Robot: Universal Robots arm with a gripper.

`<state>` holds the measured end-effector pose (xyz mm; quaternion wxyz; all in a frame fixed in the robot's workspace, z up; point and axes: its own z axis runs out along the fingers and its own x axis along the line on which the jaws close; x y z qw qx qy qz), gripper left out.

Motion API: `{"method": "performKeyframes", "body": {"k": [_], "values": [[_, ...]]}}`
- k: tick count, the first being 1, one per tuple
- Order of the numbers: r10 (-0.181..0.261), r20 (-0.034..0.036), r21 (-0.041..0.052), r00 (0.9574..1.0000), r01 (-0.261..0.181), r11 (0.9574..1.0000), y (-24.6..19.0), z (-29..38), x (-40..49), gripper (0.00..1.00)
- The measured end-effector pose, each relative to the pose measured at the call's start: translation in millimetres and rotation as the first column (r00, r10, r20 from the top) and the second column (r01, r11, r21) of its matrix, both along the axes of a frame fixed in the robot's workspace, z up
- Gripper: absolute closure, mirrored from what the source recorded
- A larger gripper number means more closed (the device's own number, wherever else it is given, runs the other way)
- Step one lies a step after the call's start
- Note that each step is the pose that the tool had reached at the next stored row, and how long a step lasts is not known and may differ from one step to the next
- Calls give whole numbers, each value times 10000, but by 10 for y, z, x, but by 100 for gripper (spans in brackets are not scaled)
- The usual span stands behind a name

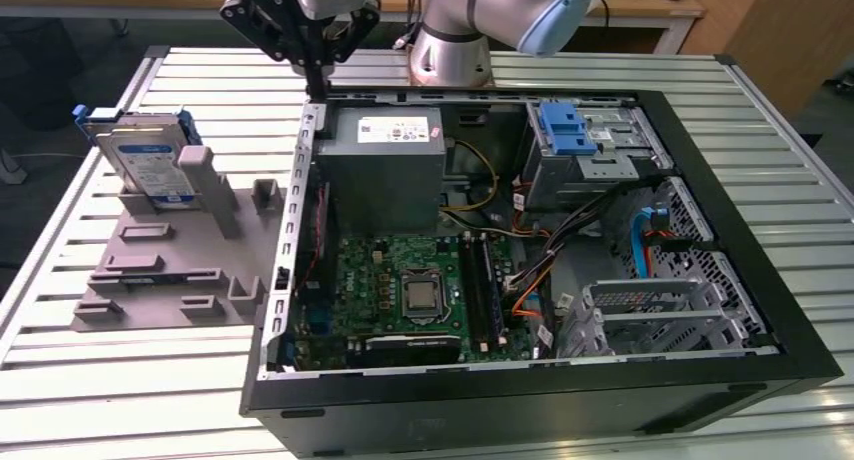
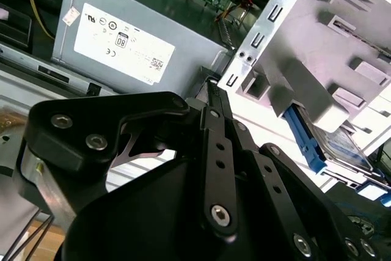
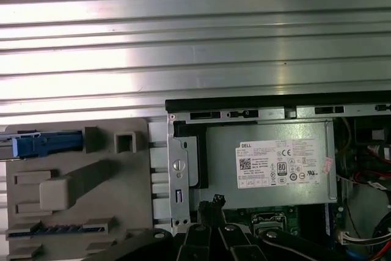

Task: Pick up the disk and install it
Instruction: 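Reach for the disk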

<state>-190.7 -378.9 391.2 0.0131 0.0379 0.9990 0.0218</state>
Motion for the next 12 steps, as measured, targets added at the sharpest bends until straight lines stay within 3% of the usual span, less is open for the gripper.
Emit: {"method": "performKeyframes", "body": {"k": [12], "values": [[0,-1,-1,10000,0,10000,23,-7,-76,89]]}}
